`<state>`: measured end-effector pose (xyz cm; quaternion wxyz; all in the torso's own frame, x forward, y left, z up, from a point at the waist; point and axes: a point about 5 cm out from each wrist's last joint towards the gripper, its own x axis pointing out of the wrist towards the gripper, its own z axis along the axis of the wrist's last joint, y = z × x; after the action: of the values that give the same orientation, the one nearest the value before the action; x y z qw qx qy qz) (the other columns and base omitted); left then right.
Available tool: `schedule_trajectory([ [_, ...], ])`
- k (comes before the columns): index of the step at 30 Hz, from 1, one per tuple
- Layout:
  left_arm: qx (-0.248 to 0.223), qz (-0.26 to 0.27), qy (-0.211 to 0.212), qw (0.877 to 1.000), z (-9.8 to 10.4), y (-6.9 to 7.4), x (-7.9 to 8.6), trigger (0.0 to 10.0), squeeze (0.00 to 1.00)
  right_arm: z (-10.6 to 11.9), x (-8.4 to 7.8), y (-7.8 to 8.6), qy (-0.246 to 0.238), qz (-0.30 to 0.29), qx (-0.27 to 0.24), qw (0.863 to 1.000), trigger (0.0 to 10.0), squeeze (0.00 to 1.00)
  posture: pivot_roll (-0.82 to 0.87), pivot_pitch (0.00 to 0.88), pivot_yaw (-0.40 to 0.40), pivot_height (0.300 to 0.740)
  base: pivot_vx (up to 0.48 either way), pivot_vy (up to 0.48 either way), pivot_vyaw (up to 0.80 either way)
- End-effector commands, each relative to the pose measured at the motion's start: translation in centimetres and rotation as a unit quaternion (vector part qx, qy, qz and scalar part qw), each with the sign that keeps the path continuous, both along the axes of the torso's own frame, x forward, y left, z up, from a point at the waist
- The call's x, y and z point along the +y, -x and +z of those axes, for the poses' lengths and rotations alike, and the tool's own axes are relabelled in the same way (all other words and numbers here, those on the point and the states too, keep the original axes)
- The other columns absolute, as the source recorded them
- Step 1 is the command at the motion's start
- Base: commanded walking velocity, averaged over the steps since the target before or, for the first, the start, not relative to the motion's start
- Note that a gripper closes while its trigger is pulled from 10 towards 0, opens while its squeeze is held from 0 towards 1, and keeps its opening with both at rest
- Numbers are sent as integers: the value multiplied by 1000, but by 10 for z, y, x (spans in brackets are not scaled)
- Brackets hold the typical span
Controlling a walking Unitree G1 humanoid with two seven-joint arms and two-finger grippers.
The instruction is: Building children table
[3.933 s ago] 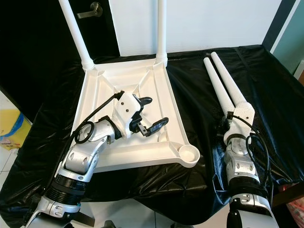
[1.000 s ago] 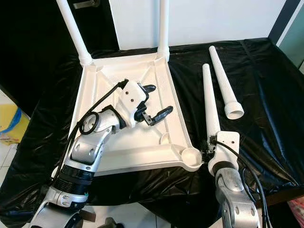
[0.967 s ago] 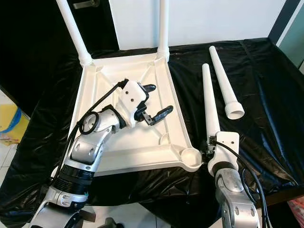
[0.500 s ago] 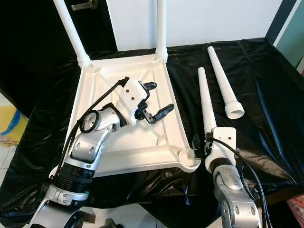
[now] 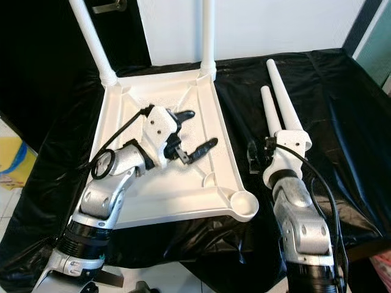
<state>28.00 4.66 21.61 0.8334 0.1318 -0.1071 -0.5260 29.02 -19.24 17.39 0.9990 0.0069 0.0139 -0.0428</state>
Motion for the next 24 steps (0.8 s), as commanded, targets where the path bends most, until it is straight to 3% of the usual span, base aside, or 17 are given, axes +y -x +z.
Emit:
schedule_trajectory([
  [1,9,-37,-6,999,0,7,-2,10000,0,-6,-2,-2,-9,-9,15,1000,10000,0,-125,70,57,740,0,0,0],
  [6,39,-112,-1,993,3,25,-5,10000,0,-7,-12,-19,-8,-46,57,997,10000,0,-118,81,53,740,0,0,0],
  [9,39,-112,-1,993,3,25,-5,10000,0,-7,-12,-19,-8,-46,57,997,10000,0,-118,81,53,740,0,0,0],
  [11,55,-142,-1,988,4,33,-4,10000,0,-12,-23,-25,0,-74,101,992,10000,0,-110,96,53,740,0,0,0],
  [14,69,-151,3,986,5,38,-2,10000,0,-16,-34,-30,2,-102,147,984,10000,0,-107,109,55,740,0,0,0],
  [19,73,-151,4,986,5,40,-1,10000,0,-17,-38,-31,-5,-112,164,980,10000,0,-106,113,56,740,0,0,0],
  [24,88,-143,5,986,5,42,1,10000,0,-20,-43,-35,-41,-120,211,969,10000,0,-106,130,58,740,0,0,0],
])
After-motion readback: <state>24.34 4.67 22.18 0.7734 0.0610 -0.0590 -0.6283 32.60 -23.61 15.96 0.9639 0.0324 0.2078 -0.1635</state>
